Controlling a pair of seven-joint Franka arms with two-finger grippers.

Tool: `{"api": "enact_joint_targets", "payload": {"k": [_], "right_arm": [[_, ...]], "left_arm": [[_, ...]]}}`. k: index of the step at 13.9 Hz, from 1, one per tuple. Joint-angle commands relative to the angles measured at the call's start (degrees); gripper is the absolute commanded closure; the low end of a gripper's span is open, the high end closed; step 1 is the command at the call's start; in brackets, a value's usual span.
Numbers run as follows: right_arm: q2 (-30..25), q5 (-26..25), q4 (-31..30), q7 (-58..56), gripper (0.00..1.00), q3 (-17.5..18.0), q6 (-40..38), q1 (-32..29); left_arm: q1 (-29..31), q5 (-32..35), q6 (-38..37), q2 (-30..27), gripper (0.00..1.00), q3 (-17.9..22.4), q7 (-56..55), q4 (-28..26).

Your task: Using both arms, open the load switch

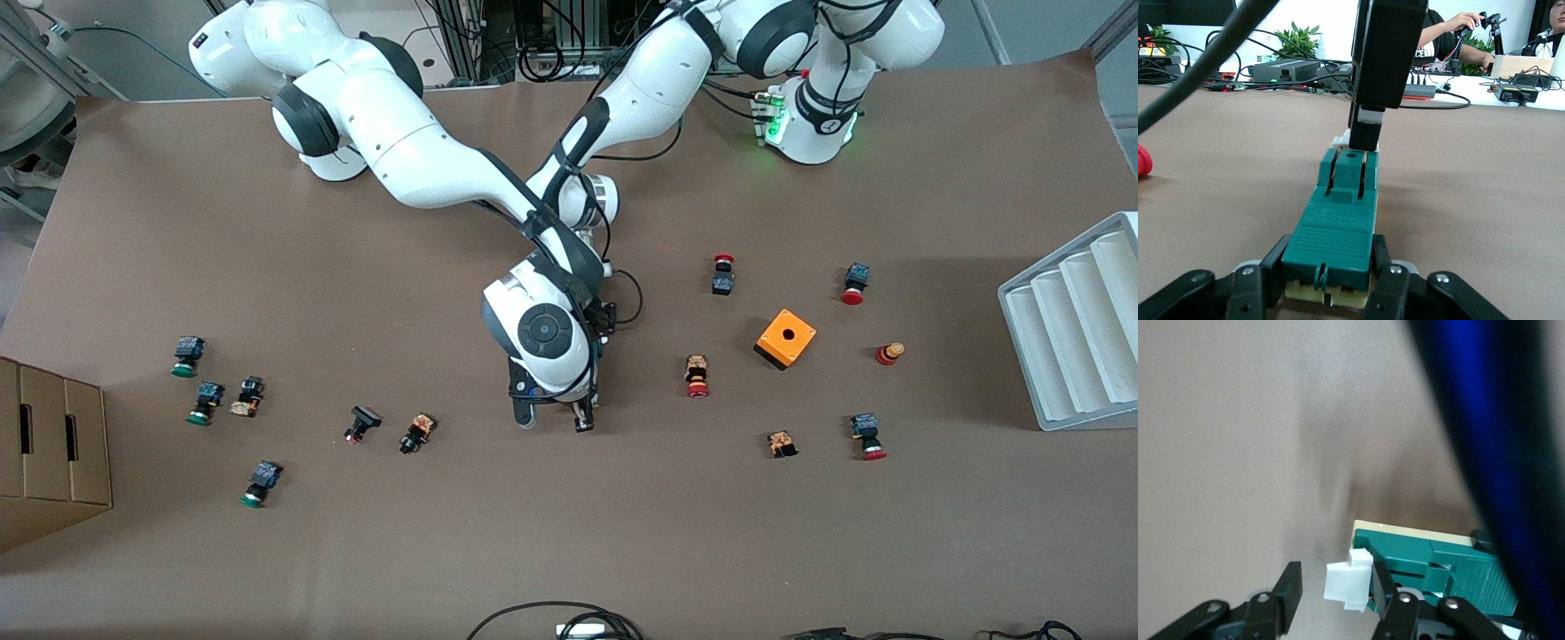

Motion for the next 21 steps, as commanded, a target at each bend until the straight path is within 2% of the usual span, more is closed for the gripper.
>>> {"api": "enact_joint_targets", "payload": {"k": [1,7,8,11,13,21], "right_arm": [[1.13,1.24,1.18,1.01,0.49,0.08,-1.71,0.04],[1.48,1.24,1.09,1.01,0.53,0.08,-1.62,0.13],[1.48,1.24,1.09,1.01,0.59,0.08,-1.62,0.13],[1.48,1.24,1.09,1.01,0.63,0.08,-1.62,0.13],[1.39,1.24,1.09,1.01,0.71,0.08,-1.71,0.12],[0.25,1.33,0.57,0.92,0.74,0.34,-2.5,-0.05]], "left_arm": [[0.66,0.78,0.55,0.35,0.49,-0.18,-0.18,2.36],[0.75,0.43,0.81,0.35,0.49,-0.27,0.87,2.36],[0.75,0.43,0.82,0.35,0.49,-0.27,0.87,2.36],[0.75,0.43,0.82,0.44,0.49,-0.27,0.87,2.71],[0.75,0.43,0.82,0.44,0.49,-0.27,0.87,2.71],[0.75,0.34,0.9,0.35,0.49,-0.27,0.87,2.71]]}}
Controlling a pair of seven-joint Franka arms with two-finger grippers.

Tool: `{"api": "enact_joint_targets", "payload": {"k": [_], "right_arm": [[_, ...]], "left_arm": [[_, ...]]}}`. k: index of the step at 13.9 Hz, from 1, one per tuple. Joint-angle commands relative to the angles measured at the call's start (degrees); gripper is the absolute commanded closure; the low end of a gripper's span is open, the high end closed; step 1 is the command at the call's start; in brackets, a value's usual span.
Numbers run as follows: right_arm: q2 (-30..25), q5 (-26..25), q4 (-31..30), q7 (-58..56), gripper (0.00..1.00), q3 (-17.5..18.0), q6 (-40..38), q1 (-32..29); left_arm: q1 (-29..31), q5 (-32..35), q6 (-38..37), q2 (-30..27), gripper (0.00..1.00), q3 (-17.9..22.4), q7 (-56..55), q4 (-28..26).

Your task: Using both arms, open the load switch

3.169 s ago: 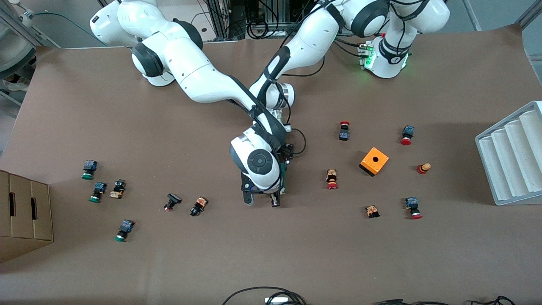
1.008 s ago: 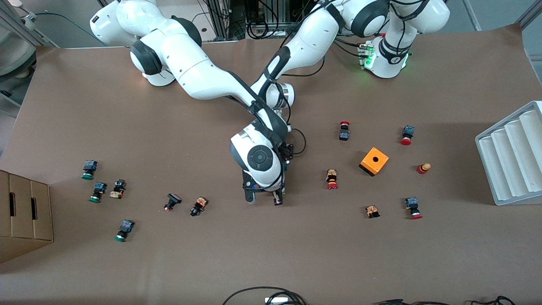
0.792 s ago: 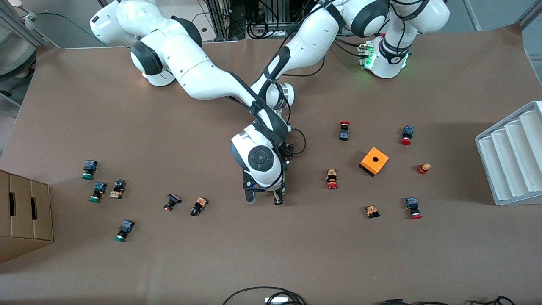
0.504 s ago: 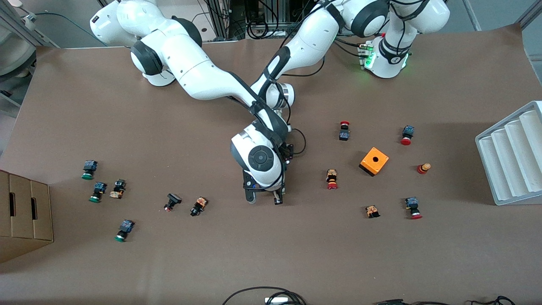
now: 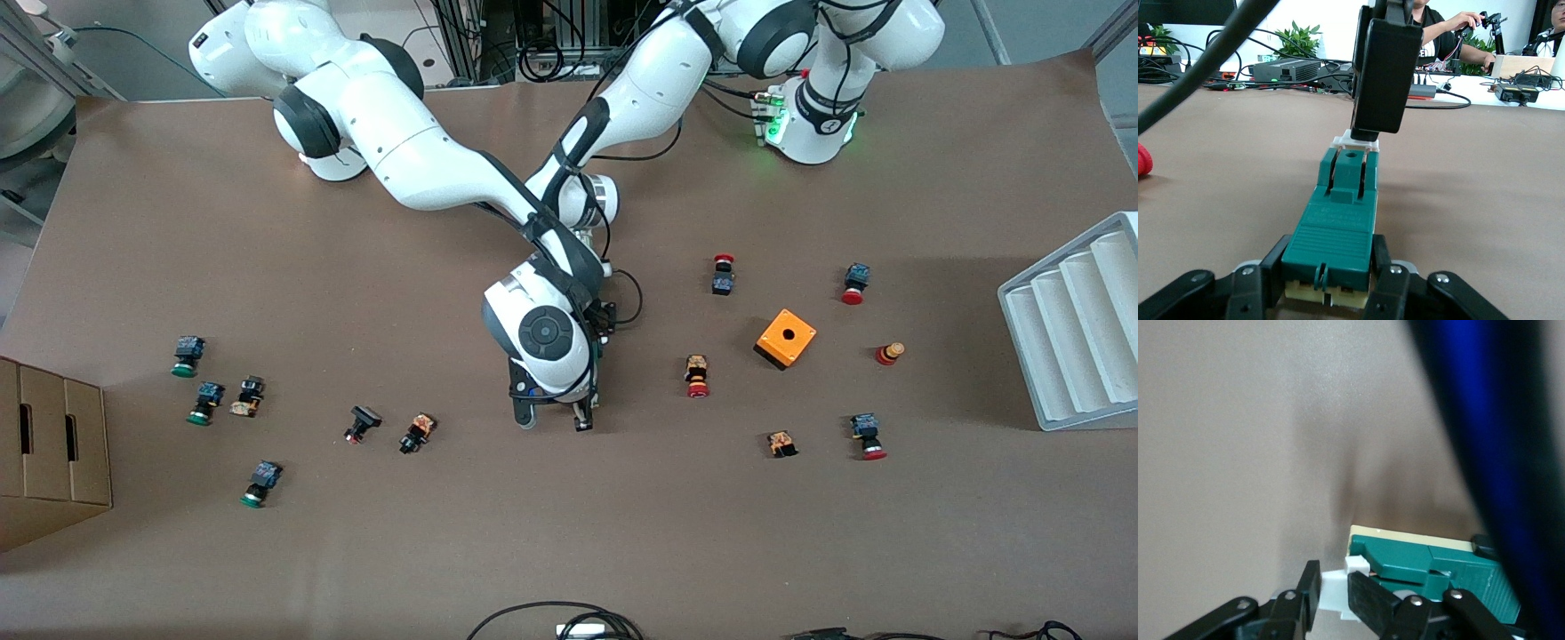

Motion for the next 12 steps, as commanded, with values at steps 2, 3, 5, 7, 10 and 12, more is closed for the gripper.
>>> {"api": "enact_joint_targets", "payload": {"k": [2,3,5,7,10,12], "right_arm": [[-1.0,1.33,-0.3,0.84,0.74,0.86,-2.58,-0.16],[-1.35,1.33,-0.65,0.84,0.74,0.95,-2.58,-0.16],[-1.79,1.33,-0.92,0.84,0.74,0.95,-2.58,-0.25],[-2.23,1.33,-1.53,0.84,0.74,0.95,-2.58,-0.25],[-3.11,1.33,-2.93,0.66,0.74,1.04,-2.5,-0.16],[-3.11,1.33,-3.2,0.75,0.74,1.04,-2.41,-0.08]], "left_arm": [[0.7,0.47,0.89,0.44,0.49,-0.2,0.84,2.63],[0.7,0.47,0.89,0.44,0.49,-0.2,0.84,2.63],[0.7,0.47,0.89,0.44,0.48,-0.2,0.84,2.63],[0.7,0.47,0.89,0.44,0.48,-0.2,0.84,2.63],[0.7,0.38,0.97,0.35,0.48,-0.2,0.84,2.63],[0.7,0.38,0.97,0.26,0.48,-0.2,0.84,2.63]]}}
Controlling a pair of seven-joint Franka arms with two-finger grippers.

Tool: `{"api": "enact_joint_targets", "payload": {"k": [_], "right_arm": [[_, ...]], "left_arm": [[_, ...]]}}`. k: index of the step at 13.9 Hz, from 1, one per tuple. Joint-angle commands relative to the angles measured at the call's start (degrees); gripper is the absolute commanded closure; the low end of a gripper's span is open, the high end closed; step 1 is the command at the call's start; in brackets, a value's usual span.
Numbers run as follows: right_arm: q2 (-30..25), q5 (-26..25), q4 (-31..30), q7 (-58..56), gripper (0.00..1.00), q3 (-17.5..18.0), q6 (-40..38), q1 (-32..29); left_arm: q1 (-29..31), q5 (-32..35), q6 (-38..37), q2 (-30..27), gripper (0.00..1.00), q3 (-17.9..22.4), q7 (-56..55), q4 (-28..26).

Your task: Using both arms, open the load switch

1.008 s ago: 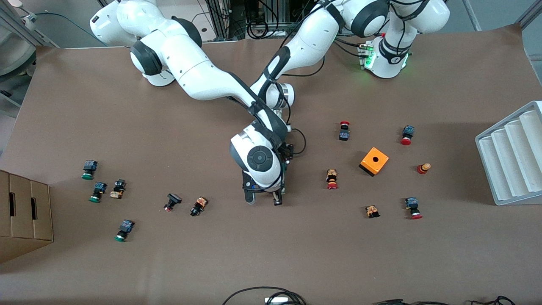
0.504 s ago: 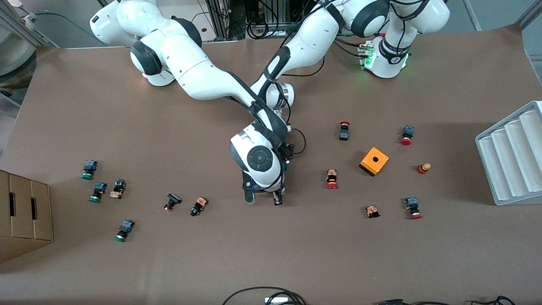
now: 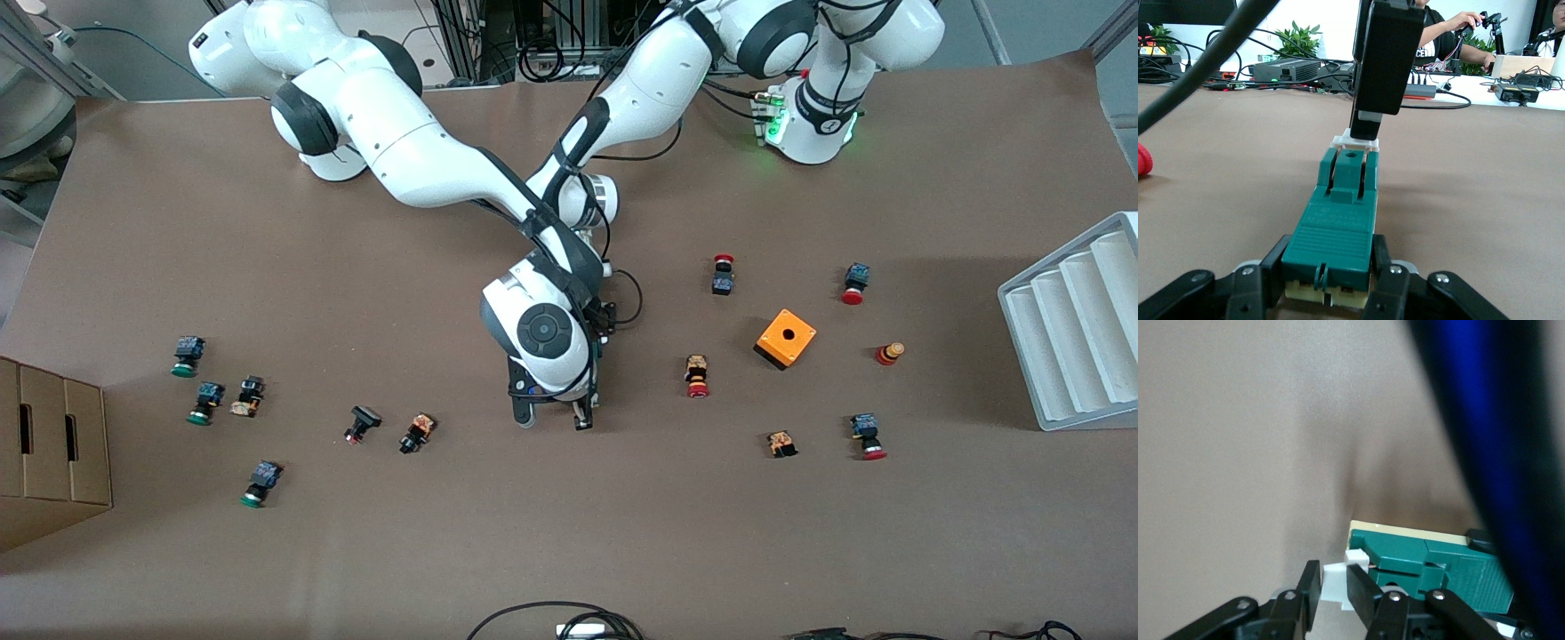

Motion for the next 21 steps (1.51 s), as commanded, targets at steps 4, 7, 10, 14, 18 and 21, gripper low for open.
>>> {"api": "enact_joint_targets", "payload": {"k": [4,7,10,14,18,21], "right_arm": [[-2.11,1.15,-2.79,0.57,0.91,1.45,-1.89,0.07],[-2.11,1.07,-3.23,0.48,1.0,1.45,-1.54,0.25],[-2.02,0.98,-3.67,0.48,1.0,1.53,-1.37,0.42],[-2.2,0.72,-4.46,0.4,1.0,1.62,-1.37,0.69],[-4.57,0.63,-8.23,-0.3,1.0,1.71,-0.75,0.78],[-4.75,0.54,-8.51,-0.31,1.0,1.8,-0.93,1.04]], "left_arm": [[0.7,0.4,0.97,0.17,0.48,-0.2,0.93,2.63],[0.7,0.4,0.97,0.17,0.48,-0.2,0.84,2.71],[0.61,0.4,0.97,0.17,0.48,-0.2,0.93,2.71],[0.61,0.4,0.97,0.26,0.48,-0.2,0.93,2.71],[0.7,0.49,1.06,0.17,0.48,-0.2,0.93,2.71],[0.7,0.49,0.97,0.17,0.48,-0.2,0.93,2.63]]}}
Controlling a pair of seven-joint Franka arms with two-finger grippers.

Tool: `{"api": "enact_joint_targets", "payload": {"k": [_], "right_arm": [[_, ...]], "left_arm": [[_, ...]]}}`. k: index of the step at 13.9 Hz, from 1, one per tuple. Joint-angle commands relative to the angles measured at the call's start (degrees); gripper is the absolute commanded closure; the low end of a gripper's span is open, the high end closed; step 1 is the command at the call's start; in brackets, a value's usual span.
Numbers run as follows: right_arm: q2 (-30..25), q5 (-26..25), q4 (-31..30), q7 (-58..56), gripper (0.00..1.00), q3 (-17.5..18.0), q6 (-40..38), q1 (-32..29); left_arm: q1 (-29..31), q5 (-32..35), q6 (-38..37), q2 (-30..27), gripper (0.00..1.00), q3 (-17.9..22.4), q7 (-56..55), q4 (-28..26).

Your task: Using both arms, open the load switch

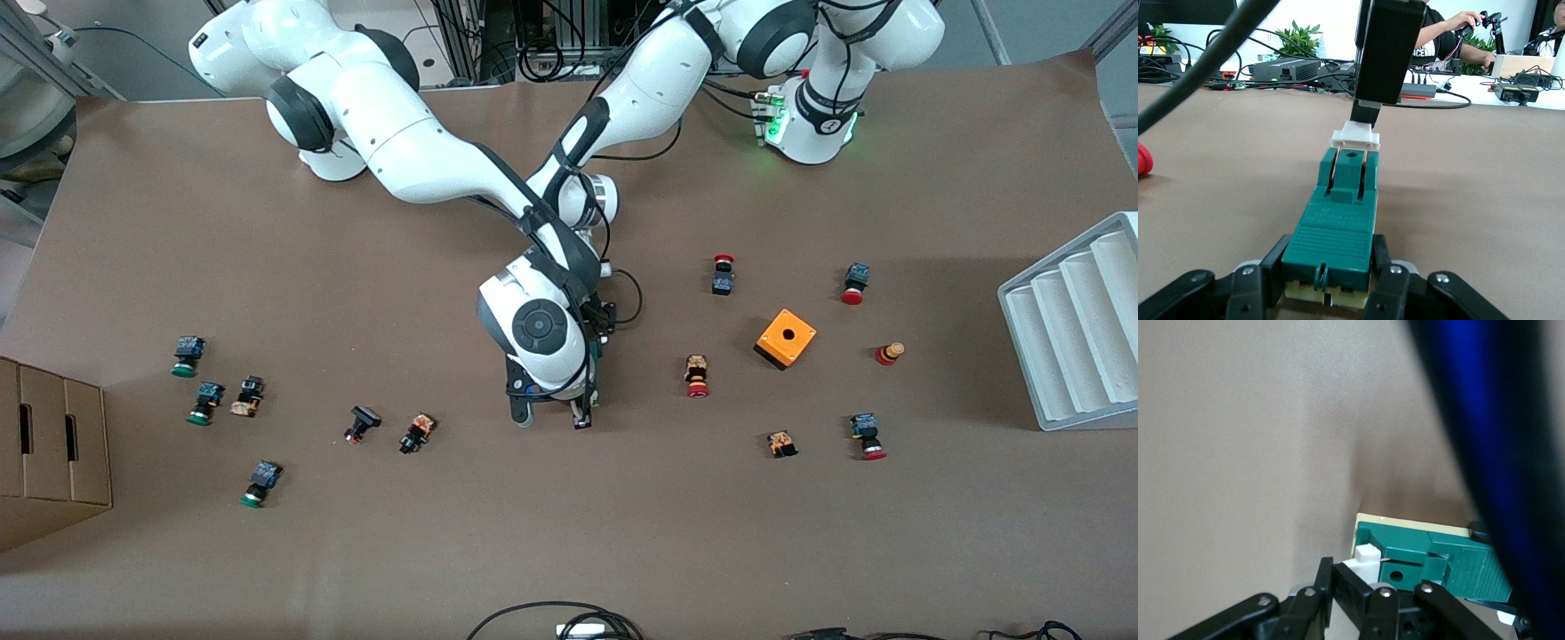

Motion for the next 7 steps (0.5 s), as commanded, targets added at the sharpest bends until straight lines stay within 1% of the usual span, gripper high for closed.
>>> {"api": "enact_joint_targets", "payload": {"k": [1,3,7], "right_arm": [[-2.9,0.54,-6.01,-0.14,1.0,1.78,-2.91,1.0],[-4.04,0.2,-7.76,-0.23,1.0,2.31,-2.82,1.09],[-4.14,-0.77,-8.03,0.12,1.0,3.19,-2.91,1.26]], "left_arm": [[0.7,0.56,0.98,0.18,0.48,-0.13,0.89,2.62],[0.7,0.56,1.06,0.18,0.48,-0.13,0.89,2.7],[0.7,0.56,1.06,0.18,0.48,-0.13,0.89,2.7]]}}
